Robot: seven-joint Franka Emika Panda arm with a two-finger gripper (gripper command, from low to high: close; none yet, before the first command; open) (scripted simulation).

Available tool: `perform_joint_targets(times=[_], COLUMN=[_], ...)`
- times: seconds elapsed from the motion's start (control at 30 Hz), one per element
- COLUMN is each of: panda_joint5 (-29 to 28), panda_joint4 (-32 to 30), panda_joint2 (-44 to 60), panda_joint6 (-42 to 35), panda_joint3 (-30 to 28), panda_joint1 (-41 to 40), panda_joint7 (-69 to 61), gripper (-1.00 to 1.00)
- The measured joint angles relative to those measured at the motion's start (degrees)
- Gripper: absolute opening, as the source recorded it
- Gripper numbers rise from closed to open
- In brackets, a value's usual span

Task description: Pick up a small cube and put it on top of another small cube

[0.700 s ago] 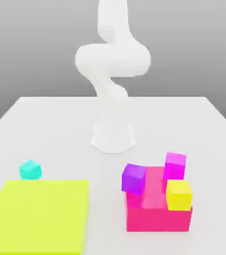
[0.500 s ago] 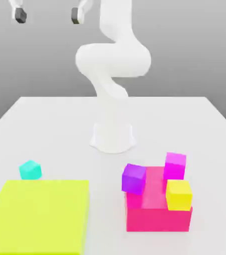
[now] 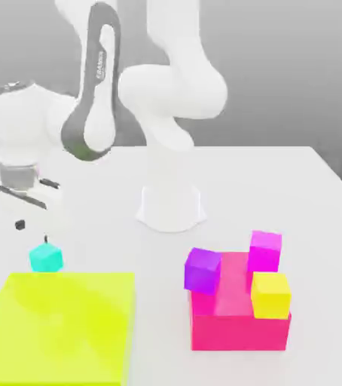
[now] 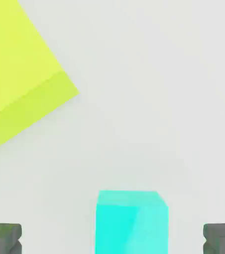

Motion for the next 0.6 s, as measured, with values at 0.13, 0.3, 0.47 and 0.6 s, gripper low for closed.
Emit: perform_joint_targets(times=[0.13, 0.3, 0.47, 0.6], panda_joint5=[11.88, 13.53, 12.05, 0.47], panda_joint4=[1.76, 2.39, 2.05, 0.22], panda_joint2=[8.38, 11.58, 10.10, 2.36], panda_joint6=[6.36, 9.01, 7.82, 1.99], panda_joint3=[15.15, 20.44, 18.79, 10.60], panda_joint1=[-12.30, -17.19, -15.89, -10.65], panda_joint7=[-8.92, -10.23, -9.06, -0.49], gripper=[0.00, -1.00, -1.00, -1.00])
